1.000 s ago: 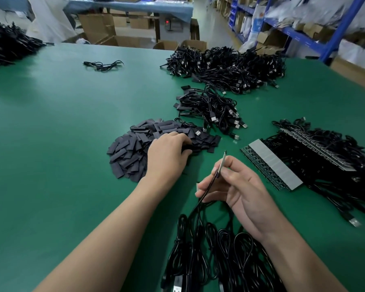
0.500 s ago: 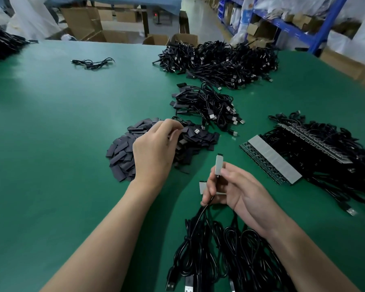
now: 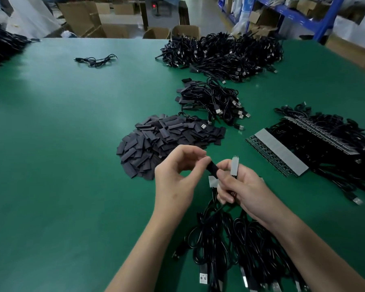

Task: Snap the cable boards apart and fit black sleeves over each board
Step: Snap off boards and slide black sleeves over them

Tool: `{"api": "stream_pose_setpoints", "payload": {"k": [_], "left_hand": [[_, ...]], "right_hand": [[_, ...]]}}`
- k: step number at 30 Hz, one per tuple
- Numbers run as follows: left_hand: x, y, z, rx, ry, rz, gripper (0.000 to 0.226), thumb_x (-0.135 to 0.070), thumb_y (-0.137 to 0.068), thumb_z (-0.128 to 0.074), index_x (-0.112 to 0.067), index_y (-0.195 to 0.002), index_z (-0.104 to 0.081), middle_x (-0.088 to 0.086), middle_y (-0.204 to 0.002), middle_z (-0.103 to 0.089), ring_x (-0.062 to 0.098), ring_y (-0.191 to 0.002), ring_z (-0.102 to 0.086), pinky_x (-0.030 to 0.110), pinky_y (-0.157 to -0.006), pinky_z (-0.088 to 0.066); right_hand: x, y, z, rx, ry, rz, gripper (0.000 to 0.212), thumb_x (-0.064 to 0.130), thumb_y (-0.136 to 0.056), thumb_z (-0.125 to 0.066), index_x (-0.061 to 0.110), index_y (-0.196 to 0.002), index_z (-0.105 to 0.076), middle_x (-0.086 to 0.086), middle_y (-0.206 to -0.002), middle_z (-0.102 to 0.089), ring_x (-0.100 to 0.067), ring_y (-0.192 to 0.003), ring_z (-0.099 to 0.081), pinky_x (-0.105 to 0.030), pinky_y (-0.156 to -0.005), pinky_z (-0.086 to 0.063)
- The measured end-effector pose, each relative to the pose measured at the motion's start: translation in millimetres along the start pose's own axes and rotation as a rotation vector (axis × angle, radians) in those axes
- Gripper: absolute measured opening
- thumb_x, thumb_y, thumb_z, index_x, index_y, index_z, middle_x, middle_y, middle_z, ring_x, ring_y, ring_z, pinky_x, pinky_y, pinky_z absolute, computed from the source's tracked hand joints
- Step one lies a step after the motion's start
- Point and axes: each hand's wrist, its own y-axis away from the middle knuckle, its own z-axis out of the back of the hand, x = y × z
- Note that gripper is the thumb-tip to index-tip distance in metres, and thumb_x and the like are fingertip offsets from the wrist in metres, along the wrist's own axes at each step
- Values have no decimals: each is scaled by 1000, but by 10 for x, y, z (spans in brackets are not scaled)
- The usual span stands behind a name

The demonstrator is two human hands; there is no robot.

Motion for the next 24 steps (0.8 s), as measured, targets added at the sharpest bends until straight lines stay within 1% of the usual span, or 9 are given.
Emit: {"api": "stream_pose_setpoints", "payload": {"k": [1,3,6,9,12,16,19,22,24], "left_hand": [[-12,12,-13,23,9,1,13,-7,-89,-79,-17,-94,-73,-5,-89,-74,12,-82,-71,23,-78,-57],[-26,34,-17,92,67,23,18,-7,-88,-79,-17,-102,-75,-4,-92,-76,12,-85,-73,20,-80,-56],[-29,46,22,192,198,118,33,-11,-86,-77,-25,-115,-75,-1,-102,-78,14,-98,-73,22,-88,-55],[-11,27,64,300,212,128,30,-14,-86,-76,-25,-114,-77,3,-109,-78,15,-105,-72,22,-92,-53],[-18,20,93,360,238,146,27,-13,-85,-76,-27,-108,-81,0,-110,-78,13,-107,-72,21,-92,-53],[-10,37,113,283,249,123,31,-9,-82,-73,-31,-101,-82,-2,-104,-80,11,-101,-74,19,-87,-54],[6,49,156,199,224,112,25,-17,-80,-78,-32,-100,-82,1,-103,-80,14,-100,-75,20,-87,-55],[36,48,184,143,119,97,25,-26,-75,-86,-38,-96,-82,0,-100,-80,18,-99,-75,30,-88,-57],[65,43,183,127,40,74,24,-29,-74,-85,-37,-95,-81,-1,-99,-80,19,-98,-75,38,-88,-57]], "right_hand": [[-2,2,-1,-13,4,8,27,32,-98,-61,9,-109,-57,1,-56,-41,-13,-51,-42,-29,-63,-49],[-3,-6,4,-10,-37,15,32,29,-98,-62,0,-112,-59,0,-57,-40,-12,-50,-40,-28,-62,-48],[4,-10,11,19,-123,18,21,28,-95,-67,8,-101,-64,-1,-59,-38,-11,-49,-38,-27,-60,-47],[-2,-6,14,57,-159,-2,22,24,-96,-63,6,-107,-61,-2,-61,-38,-10,-48,-39,-26,-58,-48],[-10,0,10,115,-185,-26,22,22,-96,-62,5,-109,-58,-1,-63,-39,-9,-48,-39,-25,-57,-48],[1,25,2,151,-186,-41,24,27,-99,-61,8,-113,-55,1,-65,-35,-10,-53,-37,-25,-60,-47],[71,46,-2,144,-247,-27,16,30,-99,-52,16,-99,-44,5,-69,-31,-13,-57,-30,-26,-61,-41],[194,50,-21,130,-329,-7,15,22,-99,-34,19,-87,-27,3,-70,-26,-14,-58,-22,-26,-58,-35],[272,61,-42,114,-323,-2,20,15,-105,-29,19,-86,-27,2,-70,-26,-14,-58,-23,-28,-58,-32]]}}
